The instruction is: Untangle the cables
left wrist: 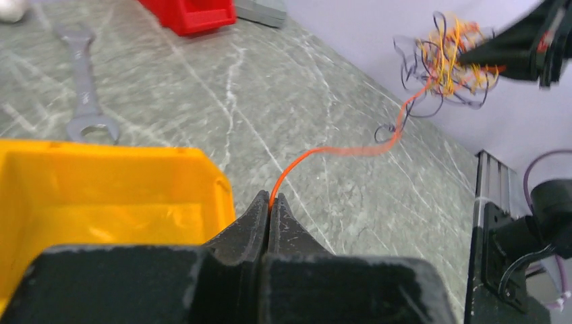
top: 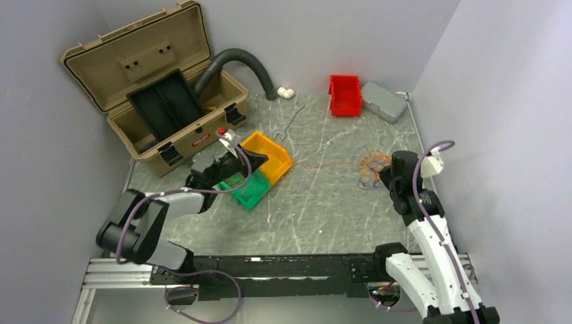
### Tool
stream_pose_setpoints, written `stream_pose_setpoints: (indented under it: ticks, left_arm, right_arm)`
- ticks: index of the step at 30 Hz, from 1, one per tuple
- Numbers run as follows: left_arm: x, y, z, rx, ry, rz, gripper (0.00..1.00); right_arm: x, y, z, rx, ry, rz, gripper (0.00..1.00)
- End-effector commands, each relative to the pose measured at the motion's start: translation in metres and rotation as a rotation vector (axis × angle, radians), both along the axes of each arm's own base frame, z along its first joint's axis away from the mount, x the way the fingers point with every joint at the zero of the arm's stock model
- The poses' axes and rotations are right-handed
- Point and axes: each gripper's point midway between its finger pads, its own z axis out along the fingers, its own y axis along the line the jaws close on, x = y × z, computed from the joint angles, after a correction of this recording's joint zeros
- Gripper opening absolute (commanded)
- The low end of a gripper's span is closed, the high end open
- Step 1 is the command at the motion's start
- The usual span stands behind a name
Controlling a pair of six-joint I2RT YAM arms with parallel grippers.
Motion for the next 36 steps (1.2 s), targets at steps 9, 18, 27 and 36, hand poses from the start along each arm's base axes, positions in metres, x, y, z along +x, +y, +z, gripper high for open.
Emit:
stream_pose_setpoints:
  ticks: [9, 18, 27, 36]
  left_arm:
    - [0.015, 0.100, 0.057, 0.035, 0.100, 0.499, 0.00]
    - [0.009, 0.120, 0.064, 0.081, 0.172, 0.554, 0.00]
    - [-0.011, 0.114, 0.030, 0.186, 0.344, 0.478, 0.00]
    - [-0.020, 0.102, -0.009, 0.206, 0.467, 0.405, 0.00]
  right_arm:
    - [-0.044, -0.065, -0.051, -0.107, 0.132, -0.330, 0.00]
    - [-0.031, -0.045, -0.072, -0.059, 0.149, -0.217, 0.00]
    - [-0.028, -0.035, -0.079, -0.052, 0.172, -0.150, 0.00]
    - [-0.026, -0.032, -0.082, -0.043, 0.177, -0.131, 0.00]
